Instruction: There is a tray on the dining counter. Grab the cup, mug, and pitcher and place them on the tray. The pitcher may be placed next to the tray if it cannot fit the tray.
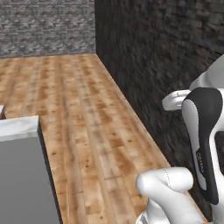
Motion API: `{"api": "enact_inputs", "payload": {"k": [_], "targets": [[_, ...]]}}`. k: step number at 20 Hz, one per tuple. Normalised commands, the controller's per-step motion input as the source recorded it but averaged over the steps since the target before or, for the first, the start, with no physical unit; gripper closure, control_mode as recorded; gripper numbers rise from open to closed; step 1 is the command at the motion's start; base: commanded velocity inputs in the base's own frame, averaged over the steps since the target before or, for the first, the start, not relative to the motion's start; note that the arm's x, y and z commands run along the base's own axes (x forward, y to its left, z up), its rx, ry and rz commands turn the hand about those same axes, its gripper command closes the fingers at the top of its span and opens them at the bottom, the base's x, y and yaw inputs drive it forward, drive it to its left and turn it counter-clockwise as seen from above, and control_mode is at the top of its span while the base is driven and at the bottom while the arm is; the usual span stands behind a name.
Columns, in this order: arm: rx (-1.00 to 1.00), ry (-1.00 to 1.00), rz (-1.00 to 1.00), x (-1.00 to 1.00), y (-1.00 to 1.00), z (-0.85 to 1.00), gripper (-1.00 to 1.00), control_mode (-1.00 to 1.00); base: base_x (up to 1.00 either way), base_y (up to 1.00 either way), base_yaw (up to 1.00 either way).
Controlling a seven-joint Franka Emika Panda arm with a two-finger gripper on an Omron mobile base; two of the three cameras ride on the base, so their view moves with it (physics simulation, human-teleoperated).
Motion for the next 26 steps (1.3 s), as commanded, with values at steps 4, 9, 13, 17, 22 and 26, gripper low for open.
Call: {"api": "enact_inputs", "payload": {"k": [4,9,13,17,22,26], "targets": [[0.0,0.0,0.0,0.0,0.0,0.0,-1.0,1.0,1.0,-0.59,0.09],[0.0,0.0,0.0,0.0,0.0,0.0,-1.0,1.0,1.0,-0.23,0.08],[0.0,0.0,0.0,0.0,0.0,0.0,-1.0,1.0,1.0,0.0,0.12],[0.0,0.0,0.0,0.0,0.0,0.0,-1.0,1.0,1.0,0.1,0.15],[0.0,0.0,0.0,0.0,0.0,0.0,-1.0,1.0,1.0,0.18,0.21],[0.0,0.0,0.0,0.0,0.0,0.0,-1.0,1.0,1.0,0.43,0.24]]}}
